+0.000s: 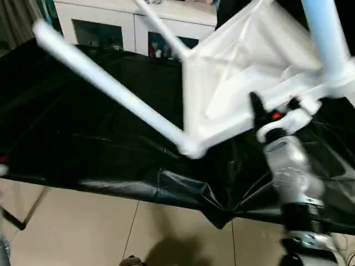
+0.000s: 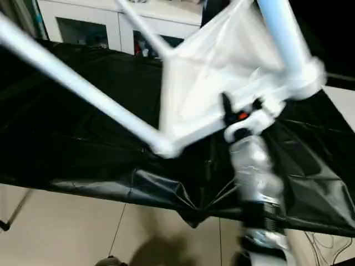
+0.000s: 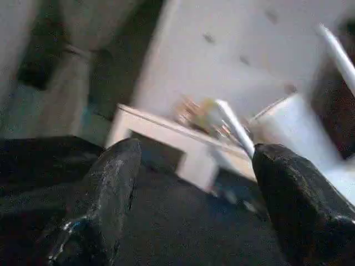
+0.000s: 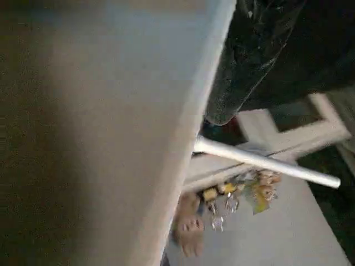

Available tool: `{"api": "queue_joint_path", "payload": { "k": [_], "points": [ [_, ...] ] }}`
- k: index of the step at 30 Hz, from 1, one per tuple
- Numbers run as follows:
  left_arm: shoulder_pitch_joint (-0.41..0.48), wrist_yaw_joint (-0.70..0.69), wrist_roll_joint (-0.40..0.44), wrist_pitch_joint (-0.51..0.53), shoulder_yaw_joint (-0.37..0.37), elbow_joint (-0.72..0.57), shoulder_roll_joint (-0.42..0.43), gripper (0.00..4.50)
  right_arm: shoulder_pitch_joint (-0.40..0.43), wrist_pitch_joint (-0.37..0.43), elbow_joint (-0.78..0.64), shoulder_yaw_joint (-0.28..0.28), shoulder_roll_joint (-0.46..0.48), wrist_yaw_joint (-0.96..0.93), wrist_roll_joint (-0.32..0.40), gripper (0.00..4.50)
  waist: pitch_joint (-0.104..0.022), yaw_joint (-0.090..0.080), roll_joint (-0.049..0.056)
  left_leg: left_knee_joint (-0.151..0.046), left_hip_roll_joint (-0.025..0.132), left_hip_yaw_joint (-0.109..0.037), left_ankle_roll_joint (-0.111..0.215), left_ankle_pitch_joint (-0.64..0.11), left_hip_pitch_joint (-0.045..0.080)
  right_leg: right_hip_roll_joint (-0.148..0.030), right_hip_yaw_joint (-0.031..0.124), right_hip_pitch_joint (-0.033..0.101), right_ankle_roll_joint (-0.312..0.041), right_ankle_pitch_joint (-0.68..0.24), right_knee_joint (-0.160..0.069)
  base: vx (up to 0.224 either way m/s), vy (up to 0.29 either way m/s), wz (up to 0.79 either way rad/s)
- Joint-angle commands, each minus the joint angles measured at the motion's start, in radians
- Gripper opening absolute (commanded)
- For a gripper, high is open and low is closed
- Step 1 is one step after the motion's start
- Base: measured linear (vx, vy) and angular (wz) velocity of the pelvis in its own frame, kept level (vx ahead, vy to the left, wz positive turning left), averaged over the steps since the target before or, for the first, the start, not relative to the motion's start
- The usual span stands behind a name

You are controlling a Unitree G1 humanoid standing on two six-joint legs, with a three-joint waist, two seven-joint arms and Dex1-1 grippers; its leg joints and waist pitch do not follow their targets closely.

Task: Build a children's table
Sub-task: Flip table

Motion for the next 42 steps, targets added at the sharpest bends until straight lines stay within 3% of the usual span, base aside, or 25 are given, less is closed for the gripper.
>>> {"api": "queue_joint_path", "payload": {
  "k": [1, 4, 7, 8, 10, 11, 12, 13, 15, 16, 17, 24, 25, 28, 29, 30, 31, 32, 33, 34, 36, 38, 41, 42],
  "points": [
    [-0.004, 0.006, 0.085, 0.013, -0.046, -0.010, 0.034, 3.65, 0.039, 0.028, 0.002, 0.061, -0.029, -0.030, -0.139, 2.12, -0.033, -0.013, 0.016, -0.100, 0.056, -0.031, -0.143, -0.358, 0.030, -0.075, 0.050, -0.007, -0.013, -0.276, -0.103, 0.000, 0.000, 0.00],
    [-0.011, -0.047, 0.140, 0.018, -0.094, -0.045, 0.079, 3.65, 0.029, 0.045, -0.015, 0.093, -0.045, -0.064, -0.186, 2.07, -0.036, -0.031, 0.018, -0.104, 0.055, -0.040, -0.157, -0.399, 0.032, -0.072, 0.045, -0.007, -0.028, -0.283, -0.101, 0.000, 0.000, 0.00],
    [0.041, -0.153, 0.088, 0.096, -0.177, -0.146, 0.132, 3.65, 0.019, 0.050, -0.016, 0.101, -0.045, -0.084, -0.205, 1.95, -0.038, -0.037, 0.008, -0.103, 0.057, -0.041, -0.158, -0.429, 0.036, -0.068, 0.043, -0.012, -0.059, -0.245, -0.093, 0.000, 0.000, 0.00],
    [0.056, -0.177, 0.083, 0.112, -0.203, -0.171, 0.150, 3.65, 0.018, 0.054, -0.021, 0.106, -0.045, -0.087, -0.205, 1.92, -0.039, -0.036, 0.009, -0.103, 0.057, -0.039, -0.154, -0.428, 0.037, -0.067, 0.044, -0.012, -0.063, -0.226, -0.091, 0.000, 0.000, 0.00],
    [0.101, -0.213, 0.094, 0.183, -0.294, -0.250, 0.215, 3.65, 0.010, 0.066, -0.024, 0.124, -0.046, -0.099, -0.213, 1.91, -0.038, -0.039, -0.001, -0.102, 0.055, -0.034, -0.137, -0.410, 0.033, -0.063, 0.045, -0.013, -0.073, -0.196, -0.087, 0.000, 0.000, 0.00],
    [0.103, -0.205, 0.126, 0.197, -0.321, -0.264, 0.234, 3.65, 0.008, 0.074, -0.028, 0.128, -0.046, -0.103, -0.223, 1.91, -0.037, -0.041, 0.002, -0.100, 0.054, -0.032, -0.133, -0.398, 0.032, -0.064, 0.047, -0.013, -0.074, -0.195, -0.087, 0.000, 0.000, 0.00],
    [0.095, -0.198, 0.158, 0.215, -0.351, -0.277, 0.255, 3.65, 0.005, 0.079, -0.030, 0.131, -0.045, -0.107, -0.230, 1.90, -0.036, -0.043, -0.007, -0.098, 0.054, -0.029, -0.128, -0.390, 0.032, -0.062, 0.048, -0.015, -0.071, -0.199, -0.090, 0.000, 0.000, 0.00],
    [0.087, -0.191, 0.163, 0.224, -0.359, -0.282, 0.259, 3.65, 0.002, 0.080, -0.029, 0.131, -0.044, -0.105, -0.229, 1.90, -0.036, -0.041, -0.002, -0.095, 0.053, -0.028, -0.126, -0.374, 0.031, -0.065, 0.051, -0.013, -0.069, -0.200, -0.089, 0.000, 0.000, 0.00],
    [0.056, -0.165, 0.184, 0.248, -0.385, -0.294, 0.264, 3.65, -0.004, 0.090, -0.027, 0.131, -0.038, -0.105, -0.236, 1.90, -0.037, -0.043, -0.003, -0.094, 0.053, -0.027, -0.129, -0.361, 0.033, -0.062, 0.050, -0.013, -0.067, -0.197, -0.088, 0.000, 0.000, 0.00],
    [0.013, -0.147, 0.207, 0.256, -0.410, -0.294, 0.255, 3.65, -0.013, 0.093, -0.018, 0.131, -0.033, -0.111, -0.249, 1.90, -0.036, -0.045, -0.009, -0.094, 0.052, -0.026, -0.129, -0.354, 0.032, -0.061, 0.050, -0.012, -0.070, -0.195, -0.088, 0.000, 0.000, 0.00],
    [-0.001, -0.141, 0.217, 0.258, -0.419, -0.292, 0.253, 3.65, -0.016, 0.094, -0.014, 0.132, -0.032, -0.113, -0.253, 1.89, -0.036, -0.043, -0.003, -0.094, 0.053, -0.027, -0.135, -0.357, 0.035, -0.062, 0.049, -0.015, -0.071, -0.201, -0.088, 0.000, 0.000, 0.00],
    [-0.172, -0.170, 0.300, 0.291, -0.566, -0.293, 0.240, 3.65, -0.053, 0.060, 0.043, 0.156, 0.002, -0.112, -0.260, 1.89, -0.040, -0.048, -0.012, -0.093, 0.051, -0.028, -0.135, -0.317, 0.028, -0.064, 0.047, -0.005, -0.072, -0.171, -0.084, 0.000, 0.000, 0.00],
    [-0.196, -0.173, 0.310, 0.302, -0.589, -0.297, 0.248, 3.65, -0.057, 0.054, 0.049, 0.168, 0.003, -0.106, -0.267, 1.89, -0.042, -0.046, -0.009, -0.092, 0.051, -0.028, -0.136, -0.307, 0.029, -0.065, 0.046, -0.006, -0.069, -0.164, -0.082, 0.000, 0.000, 0.00],
    [-0.227, -0.183, 0.310, 0.306, -0.615, -0.295, 0.237, 3.65, -0.058, 0.042, 0.056, 0.177, 0.004, -0.089, -0.267, 1.89, -0.042, -0.049, -0.014, -0.092, 0.050, -0.031, -0.142, -0.298, 0.022, -0.066, 0.045, 0.001, -0.071, -0.169, -0.080, 0.000, 0.000, 0.00],
    [-0.227, -0.183, 0.310, 0.306, -0.615, -0.295, 0.237, 3.65, -0.058, 0.042, 0.056, 0.177, 0.004, -0.089, -0.267, 2.24, -0.042, -0.048, -0.014, -0.091, 0.050, -0.030, -0.140, -0.290, 0.021, -0.065, 0.045, 0.000, -0.070, -0.159, -0.080, 0.000, 0.000, 0.00],
    [-0.235, -0.184, 0.373, 0.268, -0.646, -0.276, 0.237, 3.65, -0.052, 0.012, 0.059, 0.192, 0.002, -0.047, -0.263, 2.59, -0.043, -0.047, -0.011, -0.090, 0.050, -0.029, -0.139, -0.291, 0.023, -0.065, 0.045, -0.002, -0.071, -0.154, -0.080, 0.000, 0.000, 0.00],
    [-0.235, -0.184, 0.373, 0.268, -0.646, -0.276, 0.237, 3.65, -0.052, 0.012, 0.059, 0.192, 0.002, -0.047, -0.263, 2.59, -0.041, -0.049, -0.013, -0.090, 0.052, -0.029, -0.135, -0.300, 0.023, -0.066, 0.046, -0.003, -0.070, -0.159, -0.083, 0.000, 0.000, 0.00],
    [-0.236, -0.156, 0.461, 0.232, -0.682, -0.251, 0.235, 3.65, -0.042, -0.019, 0.064, 0.202, 0.004, -0.018, -0.263, 2.59, -0.040, -0.049, -0.016, -0.091, 0.052, -0.029, -0.127, -0.303, 0.020, -0.065, 0.046, -0.002, -0.066, -0.170, -0.089, 0.000, 0.000, 0.00],
    [-0.236, -0.156, 0.461, 0.232, -0.682, -0.251, 0.235, 3.65, -0.042, -0.019, 0.064, 0.202, 0.004, -0.018, -0.263, 2.66, -0.039, -0.048, -0.015, -0.090, 0.052, -0.029, -0.126, -0.309, 0.022, -0.066, 0.047, -0.003, -0.063, -0.179, -0.088, 0.000, 0.000, 0.00],
    [-0.236, -0.124, 0.534, 0.216, -0.714, -0.226, 0.230, 3.65, -0.029, -0.050, 0.071, 0.208, 0.005, 0.004, -0.267, 2.95, -0.042, -0.047, -0.014, -0.090, 0.053, -0.029, -0.123, -0.304, 0.022, -0.067, 0.048, -0.002, -0.063, -0.178, -0.088, 0.000, 0.000, 0.00],
    [-0.251, -0.061, 0.631, 0.165, -0.746, -0.187, 0.201, 3.65, 0.000, -0.106, 0.086, 0.212, 0.007, 0.019, -0.280, 3.02, -0.044, -0.047, -0.015, -0.090, 0.054, -0.031, -0.119, -0.291, 0.020, -0.067, 0.046, -0.001, -0.073, -0.154, -0.086, 0.000, 0.000, 0.00],
    [-0.270, -0.048, 0.653, 0.145, -0.758, -0.174, 0.195, 3.65, 0.012, -0.130, 0.092, 0.211, 0.010, 0.023, -0.280, 3.05, -0.047, -0.044, -0.013, -0.086, 0.054, -0.029, -0.111, -0.268, 0.023, -0.067, 0.047, 0.000, -0.086, -0.098, -0.083, 0.000, 0.000, 0.00],
    [-0.332, -0.023, 0.731, 0.059, -0.783, -0.140, 0.202, 3.65, 0.042, -0.187, 0.089, 0.214, 0.016, 0.030, -0.277, 3.18, -0.056, -0.039, -0.008, -0.073, 0.050, -0.027, -0.086, -0.125, 0.016, -0.061, 0.042, 0.010, -0.111, 0.120, -0.060, 0.000, 0.000, 0.00],
    [-0.334, -0.024, 0.733, 0.057, -0.783, -0.139, 0.202, 3.65, 0.043, -0.188, 0.088, 0.214, 0.017, 0.031, -0.277, 3.27, -0.054, -0.039, -0.011, -0.073, 0.049, -0.026, -0.082, -0.118, 0.014, -0.060, 0.041, 0.010, -0.110, 0.132, -0.062, 0.000, 0.000, 0.00]
  ]
}}
